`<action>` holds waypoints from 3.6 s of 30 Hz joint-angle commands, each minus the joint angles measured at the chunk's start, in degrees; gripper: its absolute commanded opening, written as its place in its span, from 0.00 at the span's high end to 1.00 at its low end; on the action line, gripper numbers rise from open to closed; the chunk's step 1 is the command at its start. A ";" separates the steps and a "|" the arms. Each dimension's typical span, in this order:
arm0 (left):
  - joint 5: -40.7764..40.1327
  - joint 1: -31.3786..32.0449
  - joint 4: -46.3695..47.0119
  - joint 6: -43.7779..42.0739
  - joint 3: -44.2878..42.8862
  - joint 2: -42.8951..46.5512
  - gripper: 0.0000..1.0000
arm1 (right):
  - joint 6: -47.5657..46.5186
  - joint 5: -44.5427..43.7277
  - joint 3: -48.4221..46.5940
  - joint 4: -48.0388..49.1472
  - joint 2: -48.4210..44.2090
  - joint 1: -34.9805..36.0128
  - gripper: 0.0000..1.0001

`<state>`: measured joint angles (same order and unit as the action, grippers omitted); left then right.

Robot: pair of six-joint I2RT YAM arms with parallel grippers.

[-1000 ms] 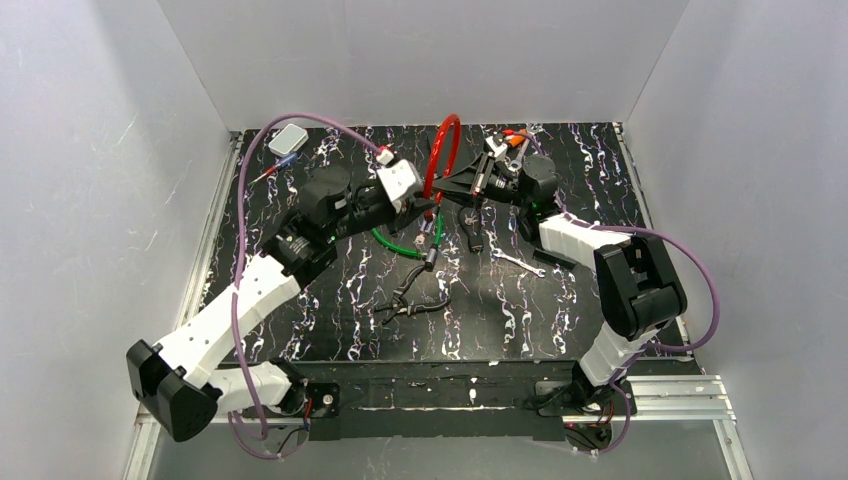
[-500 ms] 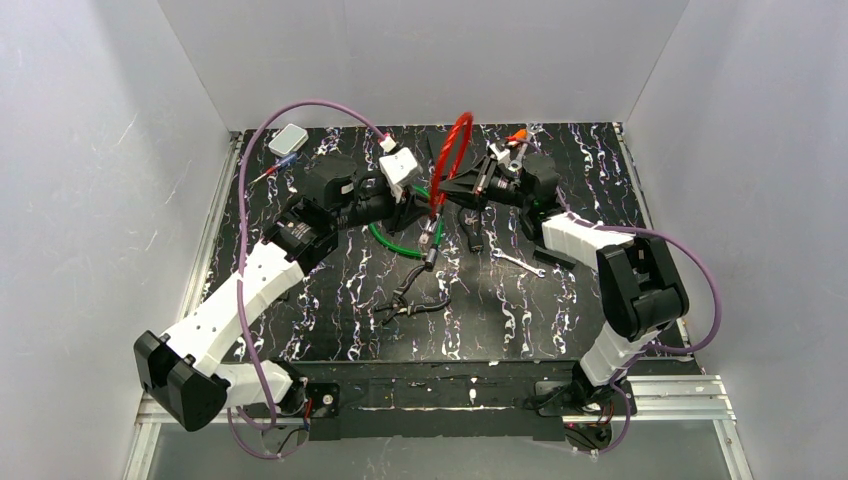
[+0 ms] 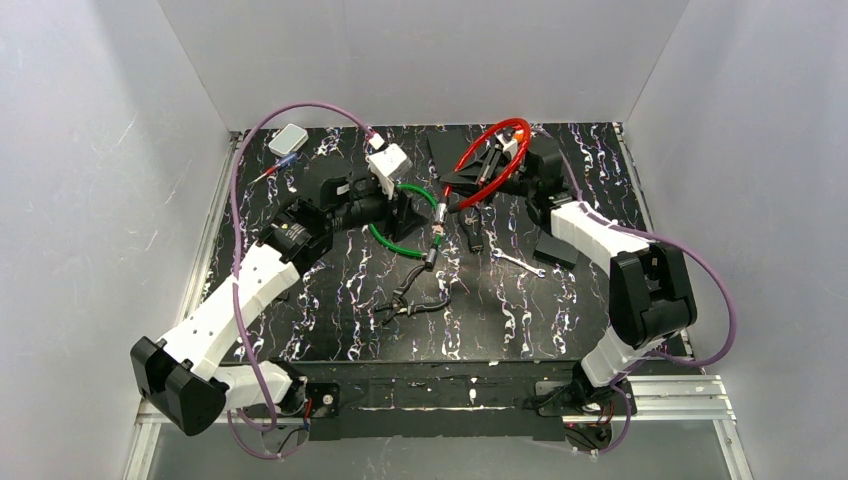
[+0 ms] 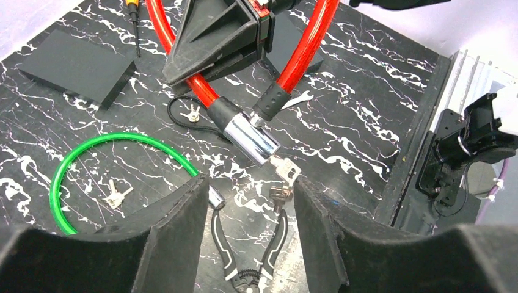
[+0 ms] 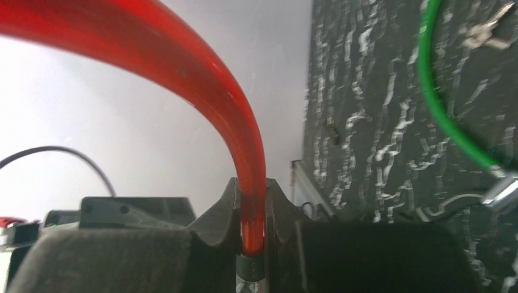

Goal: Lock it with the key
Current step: Lock the lock.

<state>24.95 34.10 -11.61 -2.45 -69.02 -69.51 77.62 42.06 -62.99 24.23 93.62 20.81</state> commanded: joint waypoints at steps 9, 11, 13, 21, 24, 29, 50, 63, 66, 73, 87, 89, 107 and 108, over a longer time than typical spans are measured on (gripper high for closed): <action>7.31 -0.53 6.54 -0.97 3.23 2.91 0.50 | -25.36 -11.87 -15.62 -34.35 -1.03 -0.69 0.99; 9.13 -0.53 6.49 -1.41 -0.53 -0.21 0.50 | -25.44 -12.05 -15.60 -34.62 -0.90 -0.51 0.99; 11.15 -0.53 6.60 -2.04 -4.68 -3.98 0.50 | -25.32 -11.98 -15.17 -34.48 -0.87 -0.38 0.99; 15.20 3.62 8.49 -4.60 -13.59 -14.34 0.41 | -25.67 -12.70 -14.40 -35.07 -0.77 0.11 0.99; 13.68 5.35 8.63 -5.58 -16.15 -17.32 0.41 | -25.71 -12.72 -14.42 -35.16 -0.40 0.37 0.99; 11.48 5.90 7.93 -6.32 -18.10 -20.93 0.42 | -28.41 -15.54 -16.58 -38.98 -0.02 0.63 0.99; 12.02 -6.01 12.58 6.95 -0.59 -19.19 1.00 | -19.41 -11.39 -16.52 -38.28 0.04 -0.90 0.99; 18.01 -5.82 10.16 -1.12 2.41 -14.26 1.00 | -3.17 -2.92 -7.70 -17.80 0.21 -0.87 0.99; 13.46 -6.11 7.29 2.63 -0.36 -15.46 1.00 | -8.50 -5.36 -9.99 -25.94 -0.09 -0.94 0.99; 10.38 -7.25 6.05 12.04 -3.09 -18.59 1.00 | -17.52 -14.95 -16.27 -42.40 0.26 -0.94 0.99; 12.06 -7.78 6.94 12.51 -1.63 -16.17 0.72 | -17.48 -19.16 -18.92 -47.01 0.43 -1.29 0.99; 12.98 -7.82 7.58 12.47 -1.01 -15.36 0.65 | -17.43 -19.17 -18.75 -46.84 0.36 -1.29 0.99; 4.77 -0.81 5.98 -3.77 8.70 -4.62 0.54 | -18.20 -20.97 -20.05 -48.16 0.68 -1.29 0.99; 3.32 0.12 5.91 -4.77 9.03 -4.38 0.54 | -18.24 -21.04 -20.06 -48.15 0.66 -1.27 0.99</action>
<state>33.83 30.52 -3.92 1.64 -61.28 -77.05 59.16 20.78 -79.44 -25.63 96.84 19.84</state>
